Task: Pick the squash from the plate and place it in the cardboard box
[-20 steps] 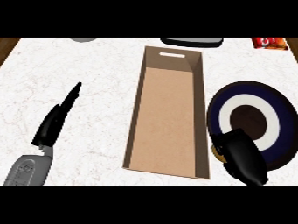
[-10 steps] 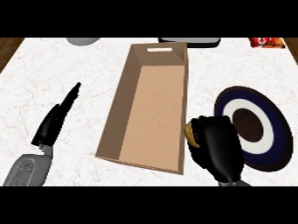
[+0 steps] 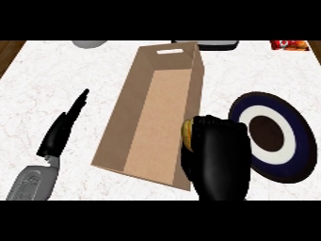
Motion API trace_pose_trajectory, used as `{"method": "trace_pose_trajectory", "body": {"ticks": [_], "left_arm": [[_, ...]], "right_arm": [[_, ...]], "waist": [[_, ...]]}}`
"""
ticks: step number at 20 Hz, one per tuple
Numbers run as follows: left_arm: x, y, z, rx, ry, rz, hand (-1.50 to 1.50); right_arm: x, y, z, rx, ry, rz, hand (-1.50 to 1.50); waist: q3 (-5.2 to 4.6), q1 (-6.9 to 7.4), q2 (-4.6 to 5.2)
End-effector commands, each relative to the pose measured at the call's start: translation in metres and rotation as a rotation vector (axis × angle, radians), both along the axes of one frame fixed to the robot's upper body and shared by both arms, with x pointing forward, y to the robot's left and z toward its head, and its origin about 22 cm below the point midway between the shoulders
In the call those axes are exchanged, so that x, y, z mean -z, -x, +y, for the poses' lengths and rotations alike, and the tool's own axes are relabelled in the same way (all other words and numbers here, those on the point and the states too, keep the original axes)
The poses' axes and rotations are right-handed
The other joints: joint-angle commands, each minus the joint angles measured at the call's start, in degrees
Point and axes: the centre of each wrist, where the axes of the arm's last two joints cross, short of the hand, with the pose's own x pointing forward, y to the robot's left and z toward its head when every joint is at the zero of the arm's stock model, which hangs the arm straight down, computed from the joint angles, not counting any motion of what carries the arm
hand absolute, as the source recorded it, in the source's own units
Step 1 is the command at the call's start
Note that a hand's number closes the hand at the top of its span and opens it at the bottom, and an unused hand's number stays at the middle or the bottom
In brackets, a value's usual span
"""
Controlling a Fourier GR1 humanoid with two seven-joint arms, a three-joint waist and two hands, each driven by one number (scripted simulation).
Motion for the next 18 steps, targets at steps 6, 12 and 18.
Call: {"method": "trace_pose_trajectory", "body": {"ticks": [6,12,18], "left_arm": [[-0.002,0.008,0.001,0.0,-0.001,-0.013,0.0],[-0.002,0.003,0.005,-0.017,0.013,-0.004,0.0],[0.003,-0.001,0.022,-0.035,0.009,0.004,0.0]], "right_arm": [[-0.047,-0.028,0.04,0.179,0.013,0.081,1.5],[-0.024,-0.059,0.012,0.199,-0.121,0.351,1.5],[0.006,-0.08,0.016,0.062,-0.246,0.5,-1.5]], "waist": [[0.22,0.01,0.41],[0.31,-1.15,0.8],[0.33,-1.87,0.76]]}}
